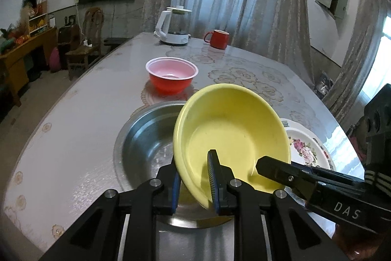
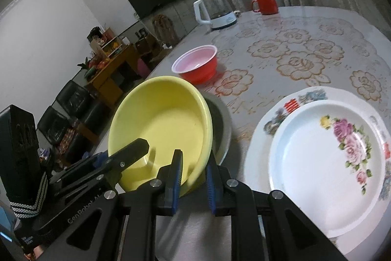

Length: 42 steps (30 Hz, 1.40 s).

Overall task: Organize plates and bowls
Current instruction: 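Carry the yellow bowl with both grippers and lower it into the steel basin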

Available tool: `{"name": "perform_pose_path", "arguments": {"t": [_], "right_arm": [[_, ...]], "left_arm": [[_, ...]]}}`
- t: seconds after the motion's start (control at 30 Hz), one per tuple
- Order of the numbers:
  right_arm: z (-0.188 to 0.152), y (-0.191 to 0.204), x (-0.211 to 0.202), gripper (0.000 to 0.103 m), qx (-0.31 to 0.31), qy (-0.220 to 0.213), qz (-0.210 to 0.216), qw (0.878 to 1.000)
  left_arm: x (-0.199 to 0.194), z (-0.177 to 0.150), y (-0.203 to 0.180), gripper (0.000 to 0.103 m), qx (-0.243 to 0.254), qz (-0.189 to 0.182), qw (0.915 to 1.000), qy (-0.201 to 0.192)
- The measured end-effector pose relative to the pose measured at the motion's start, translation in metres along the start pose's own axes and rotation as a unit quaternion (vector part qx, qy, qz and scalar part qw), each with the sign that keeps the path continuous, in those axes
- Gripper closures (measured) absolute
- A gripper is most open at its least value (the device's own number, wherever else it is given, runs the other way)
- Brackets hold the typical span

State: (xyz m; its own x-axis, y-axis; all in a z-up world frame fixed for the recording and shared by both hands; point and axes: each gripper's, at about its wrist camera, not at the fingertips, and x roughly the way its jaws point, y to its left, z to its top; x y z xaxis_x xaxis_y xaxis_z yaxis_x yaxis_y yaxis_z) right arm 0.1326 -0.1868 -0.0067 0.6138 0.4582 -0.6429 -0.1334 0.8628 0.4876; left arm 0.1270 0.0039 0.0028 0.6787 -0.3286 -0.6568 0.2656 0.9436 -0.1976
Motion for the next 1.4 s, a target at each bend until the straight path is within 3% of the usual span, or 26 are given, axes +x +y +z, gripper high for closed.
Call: {"name": "perform_pose_path", "arguments": {"t": [0.8, 1.0, 1.4], "right_arm": [[0.007, 0.013, 0.046, 0.085, -0.015, 0.057, -0.028, 0.998], [0.013, 0.013, 0.050, 0.078, -0.009, 0.065, -0.037, 0.997], [0.024, 0.004, 0.047, 0.072, 0.032, 0.066, -0.051, 0.996]], "left_arm": [[0.028, -0.003, 0.020, 0.082, 0.003, 0.038, 0.9991, 0.019], [0.043, -0.004, 0.021, 0.082, 0.011, 0.045, 0.9981, 0.039], [0.046, -0.001, 0.022, 0.081, 0.021, 0.055, 0.9974, 0.043]]}}
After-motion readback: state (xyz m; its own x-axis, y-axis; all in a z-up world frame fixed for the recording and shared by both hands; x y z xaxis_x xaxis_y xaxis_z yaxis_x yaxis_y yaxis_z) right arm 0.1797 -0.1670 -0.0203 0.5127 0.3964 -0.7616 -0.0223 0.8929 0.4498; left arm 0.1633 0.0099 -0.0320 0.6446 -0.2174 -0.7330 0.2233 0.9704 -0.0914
